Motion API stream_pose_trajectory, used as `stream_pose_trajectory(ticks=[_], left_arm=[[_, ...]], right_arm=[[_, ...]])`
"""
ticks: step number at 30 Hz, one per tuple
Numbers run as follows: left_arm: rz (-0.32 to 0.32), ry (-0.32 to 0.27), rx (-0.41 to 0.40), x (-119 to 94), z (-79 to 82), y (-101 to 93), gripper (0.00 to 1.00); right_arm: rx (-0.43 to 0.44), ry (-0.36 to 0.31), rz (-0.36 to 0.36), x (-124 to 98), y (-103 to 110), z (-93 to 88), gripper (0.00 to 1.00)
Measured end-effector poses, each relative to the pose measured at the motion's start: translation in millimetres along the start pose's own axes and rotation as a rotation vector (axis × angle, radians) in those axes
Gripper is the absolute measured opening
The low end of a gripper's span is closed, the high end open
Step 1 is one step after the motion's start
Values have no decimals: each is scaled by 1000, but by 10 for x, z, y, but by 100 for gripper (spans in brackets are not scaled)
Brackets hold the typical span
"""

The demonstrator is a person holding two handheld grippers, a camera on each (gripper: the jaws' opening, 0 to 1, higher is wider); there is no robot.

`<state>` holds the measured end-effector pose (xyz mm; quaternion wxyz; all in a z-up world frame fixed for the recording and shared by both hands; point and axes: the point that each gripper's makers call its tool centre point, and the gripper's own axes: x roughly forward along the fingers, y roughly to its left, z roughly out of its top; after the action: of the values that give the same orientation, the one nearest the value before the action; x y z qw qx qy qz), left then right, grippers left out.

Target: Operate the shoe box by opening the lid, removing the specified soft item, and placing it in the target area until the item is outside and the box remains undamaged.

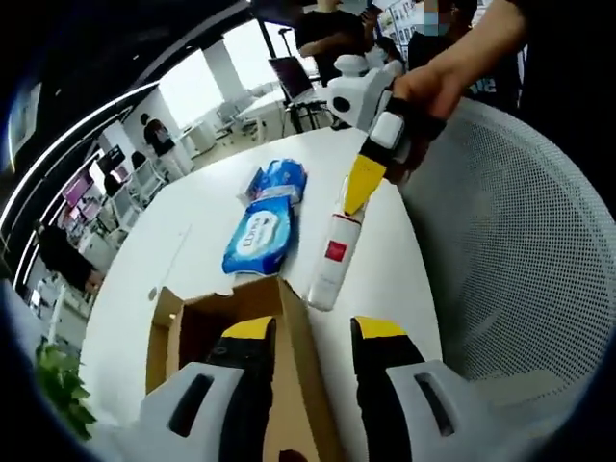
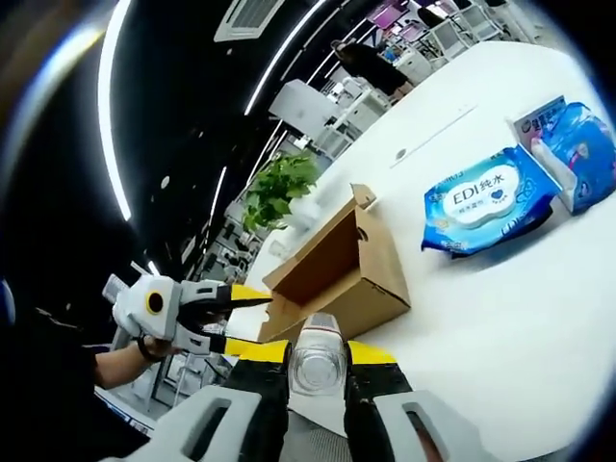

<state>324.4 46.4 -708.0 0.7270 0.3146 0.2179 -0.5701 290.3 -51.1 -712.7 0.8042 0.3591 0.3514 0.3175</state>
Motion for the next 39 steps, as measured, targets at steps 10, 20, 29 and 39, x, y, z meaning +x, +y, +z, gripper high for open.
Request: stream_pose_trajectory(ticks=[10,20,29,39], left_arm=[[61,-16,-133,-109,-133,219,33],[105,-29,-269,-197,-311,340,35],[135,-34,-382,-278,-500,379,37],[161,-33,-464,-333,-649,341,38]], right_arm=[[2,-37,-23,-87,-74,155,17],[8,-53,-60,-169,-184,273,17],[-5,-92,-94,-296,-265,561,17],[-44,-123,-132,-436,-357,1016,17]])
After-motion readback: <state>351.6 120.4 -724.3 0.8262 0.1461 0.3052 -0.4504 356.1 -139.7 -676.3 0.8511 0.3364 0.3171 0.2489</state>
